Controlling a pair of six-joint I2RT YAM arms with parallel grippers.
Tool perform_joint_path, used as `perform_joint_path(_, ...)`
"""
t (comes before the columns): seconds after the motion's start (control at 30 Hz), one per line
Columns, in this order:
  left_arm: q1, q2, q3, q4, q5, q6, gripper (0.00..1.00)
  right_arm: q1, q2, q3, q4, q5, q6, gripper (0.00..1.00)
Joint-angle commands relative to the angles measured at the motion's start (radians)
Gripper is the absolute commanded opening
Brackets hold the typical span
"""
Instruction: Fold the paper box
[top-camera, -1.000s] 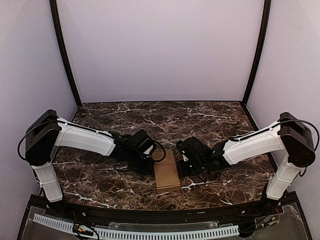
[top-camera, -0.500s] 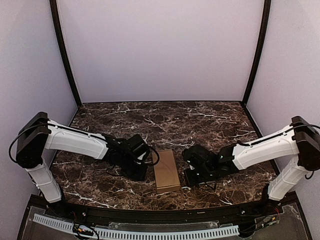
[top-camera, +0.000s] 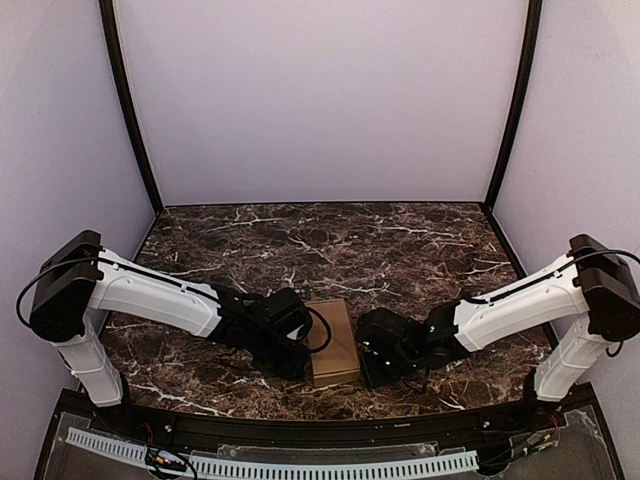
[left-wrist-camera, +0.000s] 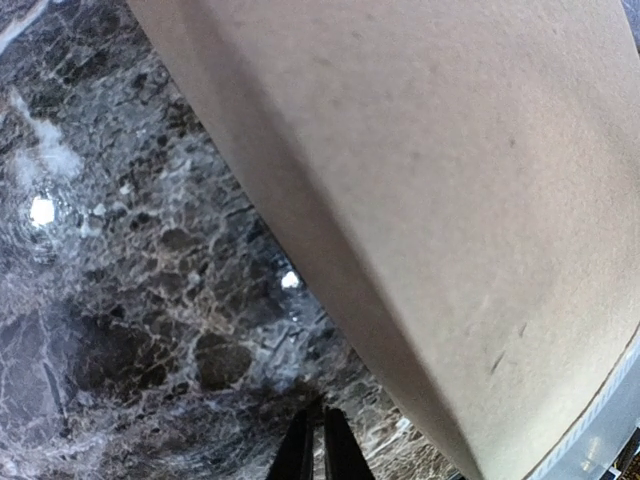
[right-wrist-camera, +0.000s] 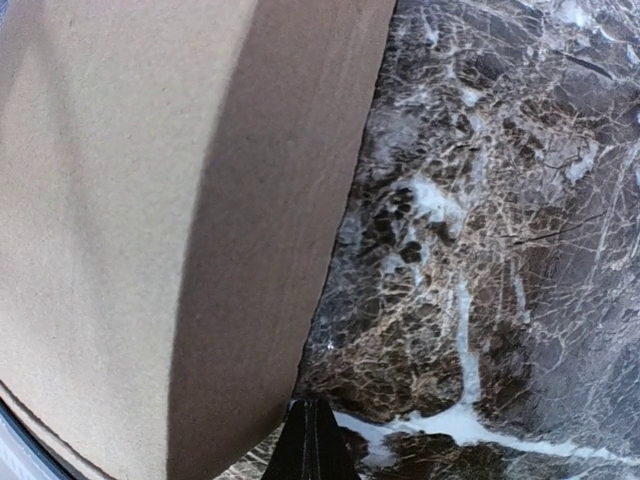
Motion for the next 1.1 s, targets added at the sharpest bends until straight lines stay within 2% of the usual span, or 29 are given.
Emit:
perform_joint_path(0.0,-0.013,0.012,0.015,0.009,0.011,-0.027,0.05,0.017,0.029,0.001,-0.016,-0.016,0.035,0.00)
perform_joint_path(0.37,-0.022,0.041,0.017,0.066,0.042,-0.040,0.04,0.033,0.072,0.041,0.018,-0.036,0.035,0.00)
perform_joint_path(0.77,-0.028,0.080,-0.005,0.170,0.103,-0.067,0.01,0.041,0.137,0.053,0.187,-0.136,0.049,0.00)
perform_joint_path(0.87,-0.028,0.058,-0.013,0.154,0.086,-0.056,0.01,0.041,0.121,0.035,0.175,-0.113,0.052,0.00)
perform_joint_path(1.07,-0.021,-0.013,-0.006,-0.019,-0.055,-0.008,0.08,0.007,0.042,-0.019,0.044,-0.016,0.025,0.00)
